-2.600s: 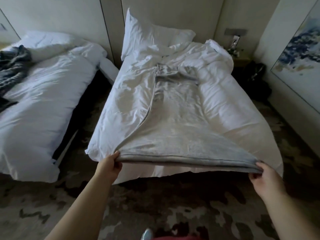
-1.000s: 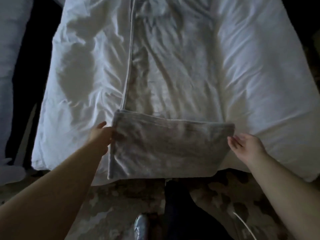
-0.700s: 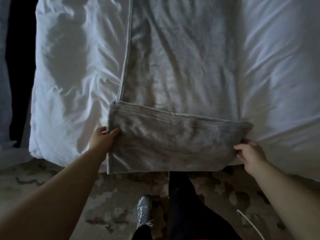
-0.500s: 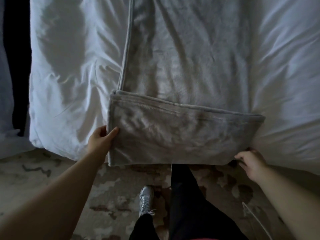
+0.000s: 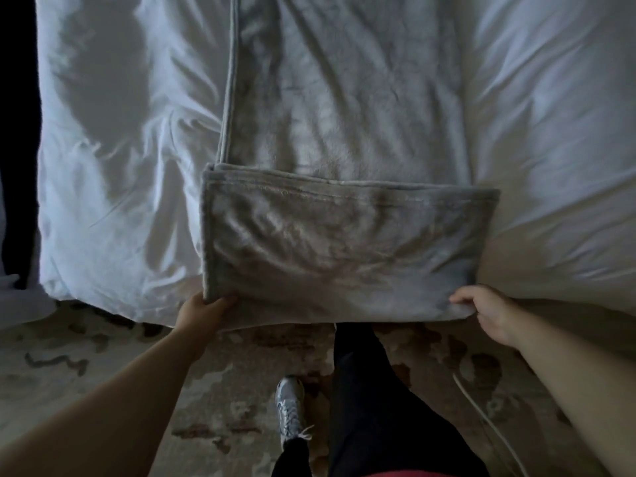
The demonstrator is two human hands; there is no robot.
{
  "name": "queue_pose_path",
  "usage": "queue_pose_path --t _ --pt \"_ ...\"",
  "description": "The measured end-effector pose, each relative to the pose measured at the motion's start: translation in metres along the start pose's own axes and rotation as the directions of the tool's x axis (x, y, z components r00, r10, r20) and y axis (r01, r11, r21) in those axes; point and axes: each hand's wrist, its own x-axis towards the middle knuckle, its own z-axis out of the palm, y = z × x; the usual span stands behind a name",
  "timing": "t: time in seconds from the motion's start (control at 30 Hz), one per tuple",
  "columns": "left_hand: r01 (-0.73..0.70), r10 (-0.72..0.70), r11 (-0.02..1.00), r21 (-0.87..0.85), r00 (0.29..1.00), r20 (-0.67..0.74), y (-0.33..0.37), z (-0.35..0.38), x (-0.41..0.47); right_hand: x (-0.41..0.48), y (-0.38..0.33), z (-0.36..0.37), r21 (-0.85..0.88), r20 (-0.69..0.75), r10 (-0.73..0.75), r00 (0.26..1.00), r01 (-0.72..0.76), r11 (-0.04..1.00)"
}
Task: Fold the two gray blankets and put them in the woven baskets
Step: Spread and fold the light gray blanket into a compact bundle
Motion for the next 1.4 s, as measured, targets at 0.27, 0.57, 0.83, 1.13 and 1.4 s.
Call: queue_pose_path --t 0.27,0.57,0.83,1.13,1.4 --pt "-0.141 0.142 0.984 -0.109 0.99 0.005 -0.003 -0.045 -0.054 -0.082 0.035 -0.012 0.084 -0.09 -0.187 0.978 0.195 0.977" --pt "0.016 0.002 0.898 -0.44 0.999 0.042 -0.018 -0.107 -0.122 -0.172 0.075 -0.031 0.464 -0.113 -0.286 0.951 0.306 0.831" --pt "0.264 0.041 0.446 -0.855 0.948 0.315 -0.034 -0.135 -0.179 -0.241 0.104 -0.005 0.706 -0.281 -0.305 0.91 0.411 0.576" --pt "0.463 0.076 0.088 -0.882 0.879 0.47 -0.079 -0.146 -0.218 -0.286 0.166 0.023 0.733 -0.336 -0.306 0.891 0.451 0.509" --pt "0.549 -0.014 -0.065 -0.833 0.834 0.551 -0.118 -0.149 -0.227 -0.296 0.209 0.047 0.829 -0.316 -0.166 0.934 0.357 0.43"
